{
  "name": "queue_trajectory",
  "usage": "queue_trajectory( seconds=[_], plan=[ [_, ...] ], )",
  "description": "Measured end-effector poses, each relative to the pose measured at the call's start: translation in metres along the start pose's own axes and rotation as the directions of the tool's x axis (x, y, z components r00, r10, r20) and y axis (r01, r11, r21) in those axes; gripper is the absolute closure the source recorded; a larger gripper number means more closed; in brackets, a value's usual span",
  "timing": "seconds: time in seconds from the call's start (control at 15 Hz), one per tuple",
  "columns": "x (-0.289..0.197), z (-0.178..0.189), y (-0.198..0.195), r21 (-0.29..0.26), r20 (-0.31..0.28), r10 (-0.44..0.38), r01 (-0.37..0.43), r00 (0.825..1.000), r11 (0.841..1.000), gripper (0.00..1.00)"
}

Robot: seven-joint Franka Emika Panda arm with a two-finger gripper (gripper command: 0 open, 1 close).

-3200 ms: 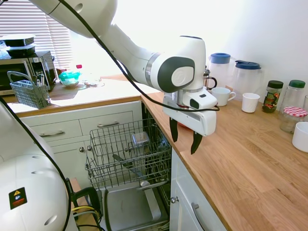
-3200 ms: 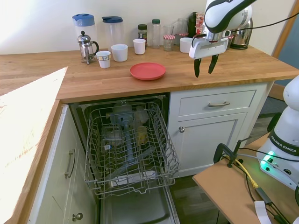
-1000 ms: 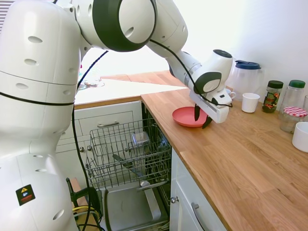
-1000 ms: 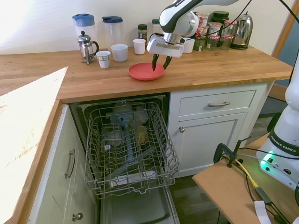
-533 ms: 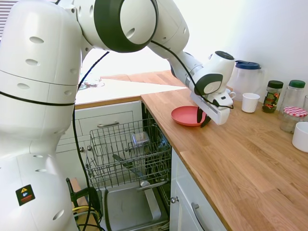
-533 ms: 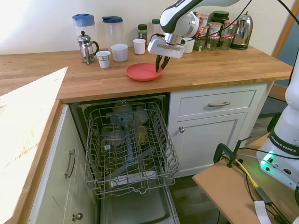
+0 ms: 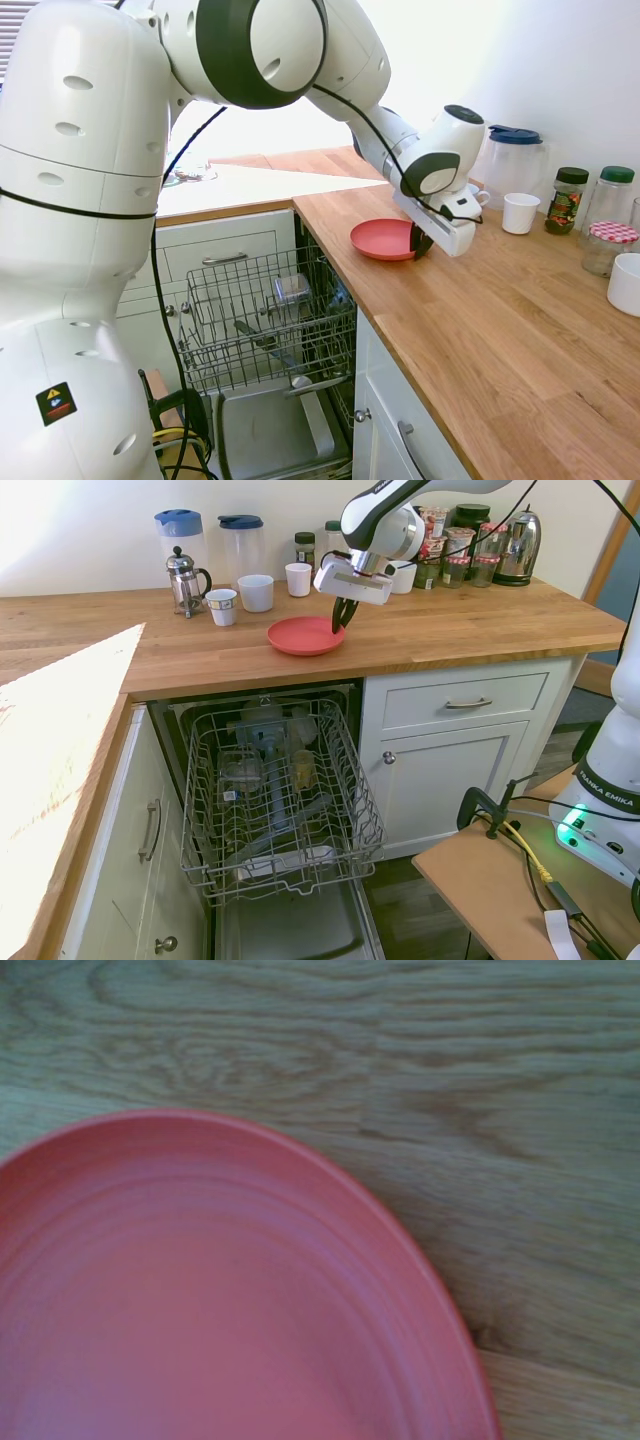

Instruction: Put the plate in the dishwasher

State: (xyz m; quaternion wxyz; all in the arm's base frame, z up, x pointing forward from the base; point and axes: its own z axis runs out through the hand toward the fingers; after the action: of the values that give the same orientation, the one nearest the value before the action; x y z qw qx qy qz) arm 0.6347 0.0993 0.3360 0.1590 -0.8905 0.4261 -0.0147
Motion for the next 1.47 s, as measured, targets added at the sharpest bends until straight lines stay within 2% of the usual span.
queue_trajectory(
  seconds=[0.13, 0.33, 0.47, 0.53, 0.67, 0.8, 0.87, 1.07, 1.2, 1.33, 1.47],
  plan=[
    [-0.016, -0.018, -0.011, -0.038, -0.055, -0.046, 0.044, 0.997, 0.998, 1.00],
    [-0.053, -0.102, -0.043, -0.120, -0.161, -0.139, 0.120, 0.977, 0.986, 1.00],
    [-0.100, -0.163, -0.072, -0.206, -0.241, -0.224, 0.176, 0.944, 0.963, 1.00],
    [-0.132, -0.175, -0.089, -0.250, -0.272, -0.272, 0.205, 0.923, 0.946, 1.00],
    [-0.204, -0.160, -0.118, -0.347, -0.320, -0.373, 0.258, 0.871, 0.902, 1.00],
    [-0.268, -0.114, -0.131, -0.449, -0.340, -0.483, 0.312, 0.807, 0.837, 1.00],
    [-0.294, -0.091, -0.131, -0.496, -0.345, -0.539, 0.338, 0.768, 0.800, 1.00],
    [-0.379, -0.043, -0.118, -0.603, -0.343, -0.695, 0.419, 0.632, 0.679, 1.00],
    [-0.449, -0.010, -0.096, -0.658, -0.311, -0.790, 0.480, 0.528, 0.580, 1.00],
    [-0.510, 0.034, -0.069, -0.710, -0.276, -0.873, 0.527, 0.403, 0.467, 1.00],
    [-0.544, 0.087, -0.046, -0.767, -0.242, -0.932, 0.535, 0.271, 0.355, 1.00]
  ],
)
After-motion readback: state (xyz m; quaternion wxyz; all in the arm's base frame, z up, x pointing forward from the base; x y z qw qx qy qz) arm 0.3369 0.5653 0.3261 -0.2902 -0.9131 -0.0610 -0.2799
